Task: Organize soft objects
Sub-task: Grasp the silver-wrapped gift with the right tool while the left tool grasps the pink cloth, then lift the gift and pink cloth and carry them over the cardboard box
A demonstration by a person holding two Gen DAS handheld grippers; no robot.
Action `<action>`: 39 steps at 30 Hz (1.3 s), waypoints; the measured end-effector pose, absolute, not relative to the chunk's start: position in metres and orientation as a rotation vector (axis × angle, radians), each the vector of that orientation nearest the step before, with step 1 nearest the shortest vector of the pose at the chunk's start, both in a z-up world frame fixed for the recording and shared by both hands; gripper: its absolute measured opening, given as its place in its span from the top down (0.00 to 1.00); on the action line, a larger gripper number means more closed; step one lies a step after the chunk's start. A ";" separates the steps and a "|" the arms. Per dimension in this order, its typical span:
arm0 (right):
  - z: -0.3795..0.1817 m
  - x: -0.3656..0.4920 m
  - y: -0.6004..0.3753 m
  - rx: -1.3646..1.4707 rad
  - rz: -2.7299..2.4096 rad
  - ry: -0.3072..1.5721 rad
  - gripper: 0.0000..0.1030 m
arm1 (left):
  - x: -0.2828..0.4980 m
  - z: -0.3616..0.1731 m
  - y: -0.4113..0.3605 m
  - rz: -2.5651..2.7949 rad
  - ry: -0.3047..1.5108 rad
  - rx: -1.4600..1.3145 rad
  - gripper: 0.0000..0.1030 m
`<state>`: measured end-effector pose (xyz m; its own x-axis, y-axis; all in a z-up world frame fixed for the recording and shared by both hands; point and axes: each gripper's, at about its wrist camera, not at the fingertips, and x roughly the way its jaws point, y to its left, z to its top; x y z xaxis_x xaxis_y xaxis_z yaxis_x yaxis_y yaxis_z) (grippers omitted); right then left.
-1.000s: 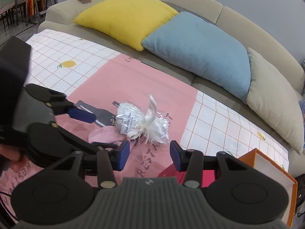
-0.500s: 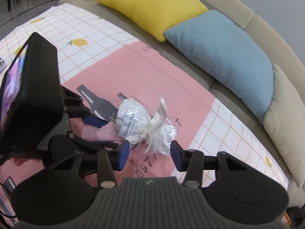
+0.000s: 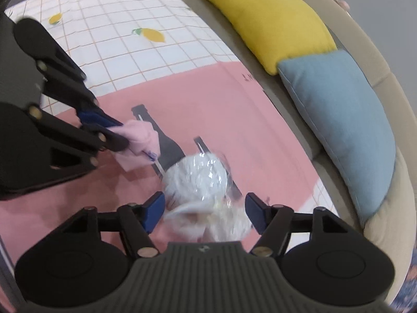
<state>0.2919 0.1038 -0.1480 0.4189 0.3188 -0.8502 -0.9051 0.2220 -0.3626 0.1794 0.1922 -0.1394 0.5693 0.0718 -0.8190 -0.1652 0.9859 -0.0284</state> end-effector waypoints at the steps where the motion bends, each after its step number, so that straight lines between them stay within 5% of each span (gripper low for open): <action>1: -0.151 0.291 0.109 -1.015 0.956 0.725 0.31 | 0.179 -0.137 0.194 0.150 0.956 -0.112 0.91; 10: -0.188 0.306 0.139 -1.055 0.862 0.865 0.28 | 0.155 -0.123 0.204 0.186 0.955 -0.206 0.91; 15: -0.190 0.302 0.139 -1.073 0.818 0.821 0.49 | 0.154 -0.118 0.197 0.189 0.959 -0.192 0.91; 20: -0.181 0.301 0.133 -1.023 0.817 0.838 0.55 | 0.154 -0.111 0.188 0.179 0.945 -0.185 0.91; 39: -0.057 0.219 0.026 -0.368 0.835 0.764 0.55 | 0.094 -0.043 0.161 0.216 0.808 -0.278 0.91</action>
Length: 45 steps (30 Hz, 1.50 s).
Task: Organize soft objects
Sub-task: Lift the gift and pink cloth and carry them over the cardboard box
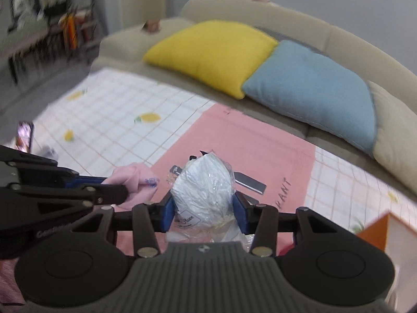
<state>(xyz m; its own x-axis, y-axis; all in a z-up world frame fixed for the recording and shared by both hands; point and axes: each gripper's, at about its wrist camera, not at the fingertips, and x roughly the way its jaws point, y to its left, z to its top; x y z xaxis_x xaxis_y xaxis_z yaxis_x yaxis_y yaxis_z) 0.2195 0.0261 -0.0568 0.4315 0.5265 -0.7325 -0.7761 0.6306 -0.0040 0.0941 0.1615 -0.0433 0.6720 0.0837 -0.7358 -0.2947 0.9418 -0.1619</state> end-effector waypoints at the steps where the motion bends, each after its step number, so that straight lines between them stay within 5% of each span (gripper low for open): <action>1: -0.054 0.214 0.017 -0.344 0.826 0.760 0.55 | 0.092 -0.039 0.156 0.206 0.801 -0.277 0.91; 27: -0.026 0.206 -0.232 0.098 0.372 0.743 0.55 | 0.163 0.012 -0.060 -0.231 0.728 0.053 0.91; 45: -0.051 0.297 -0.323 0.248 0.219 0.701 0.55 | 0.255 -0.021 -0.147 -0.337 0.742 0.313 0.91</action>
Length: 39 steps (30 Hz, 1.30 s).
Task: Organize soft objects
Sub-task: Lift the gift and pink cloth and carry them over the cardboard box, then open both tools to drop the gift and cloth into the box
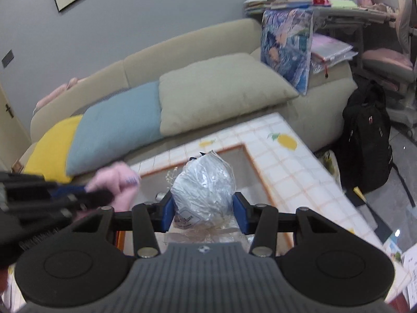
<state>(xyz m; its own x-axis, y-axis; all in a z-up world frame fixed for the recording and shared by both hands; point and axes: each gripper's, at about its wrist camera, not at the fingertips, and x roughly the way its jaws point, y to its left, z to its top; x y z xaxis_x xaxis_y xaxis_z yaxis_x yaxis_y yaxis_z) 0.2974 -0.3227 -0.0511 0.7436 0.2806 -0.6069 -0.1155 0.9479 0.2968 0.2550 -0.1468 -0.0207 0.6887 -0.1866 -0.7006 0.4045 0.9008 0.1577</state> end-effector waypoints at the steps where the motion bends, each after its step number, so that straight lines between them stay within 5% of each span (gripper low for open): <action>1: -0.049 0.303 -0.324 0.257 0.224 0.694 0.55 | 0.260 -0.024 -0.149 -0.341 0.744 0.324 0.91; 25: -0.144 0.363 -0.275 -0.201 0.237 0.898 0.48 | 0.304 -0.119 -0.164 -0.361 0.953 0.636 0.88; 28: -0.141 0.363 -0.278 -0.180 0.232 0.909 0.46 | 0.305 -0.117 -0.160 -0.363 0.971 0.617 0.78; 30: -0.138 0.363 -0.279 -0.164 0.232 0.910 0.37 | 0.305 -0.113 -0.158 -0.376 0.963 0.599 0.60; 32: -0.135 0.361 -0.279 -0.165 0.223 0.908 0.34 | 0.300 -0.105 -0.156 -0.383 0.929 0.583 0.32; 39: -0.106 0.352 -0.281 -0.107 0.214 0.877 0.21 | 0.280 -0.071 -0.149 -0.395 0.828 0.578 0.31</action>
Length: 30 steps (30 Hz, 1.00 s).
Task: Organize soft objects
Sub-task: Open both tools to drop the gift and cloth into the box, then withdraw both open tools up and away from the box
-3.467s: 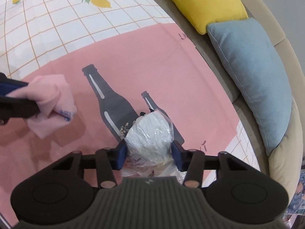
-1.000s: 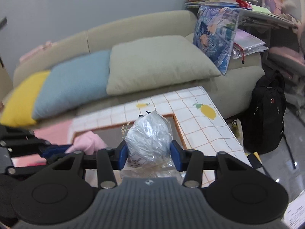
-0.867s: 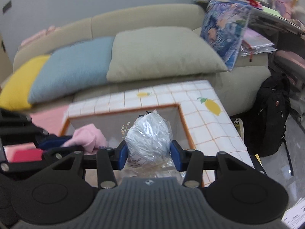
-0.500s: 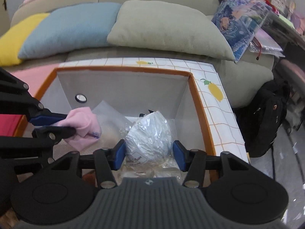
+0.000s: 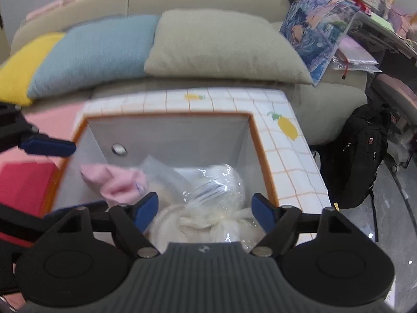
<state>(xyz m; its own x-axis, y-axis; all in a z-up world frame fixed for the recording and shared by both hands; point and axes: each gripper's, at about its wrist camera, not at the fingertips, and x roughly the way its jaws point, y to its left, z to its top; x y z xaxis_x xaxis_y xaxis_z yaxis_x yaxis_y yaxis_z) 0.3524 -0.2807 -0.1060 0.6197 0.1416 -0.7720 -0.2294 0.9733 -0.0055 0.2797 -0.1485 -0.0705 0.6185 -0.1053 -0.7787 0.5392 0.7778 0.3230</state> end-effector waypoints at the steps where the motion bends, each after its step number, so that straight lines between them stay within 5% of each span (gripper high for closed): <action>1: -0.099 0.350 -0.281 -0.096 0.212 0.867 0.20 | 0.276 -0.064 -0.146 -0.395 0.812 0.566 0.31; 4: -0.077 0.343 -0.278 -0.081 0.203 0.828 0.11 | 0.262 -0.044 -0.135 -0.403 0.769 0.505 0.28; 18: 0.016 0.267 -0.246 -0.003 0.220 0.663 0.05 | 0.157 0.047 -0.068 -0.279 0.443 0.253 0.21; 30: 0.042 0.144 -0.231 0.066 0.290 0.594 0.03 | 0.075 0.068 -0.031 -0.052 0.278 0.090 0.10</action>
<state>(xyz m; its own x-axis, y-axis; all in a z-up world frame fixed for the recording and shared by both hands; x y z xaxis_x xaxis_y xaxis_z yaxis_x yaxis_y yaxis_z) 0.1443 -0.2312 0.0421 0.7896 0.2880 -0.5418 -0.2504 0.9574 0.1440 0.0751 -0.0314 0.0681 0.9604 -0.0391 -0.2759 0.0640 0.9946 0.0819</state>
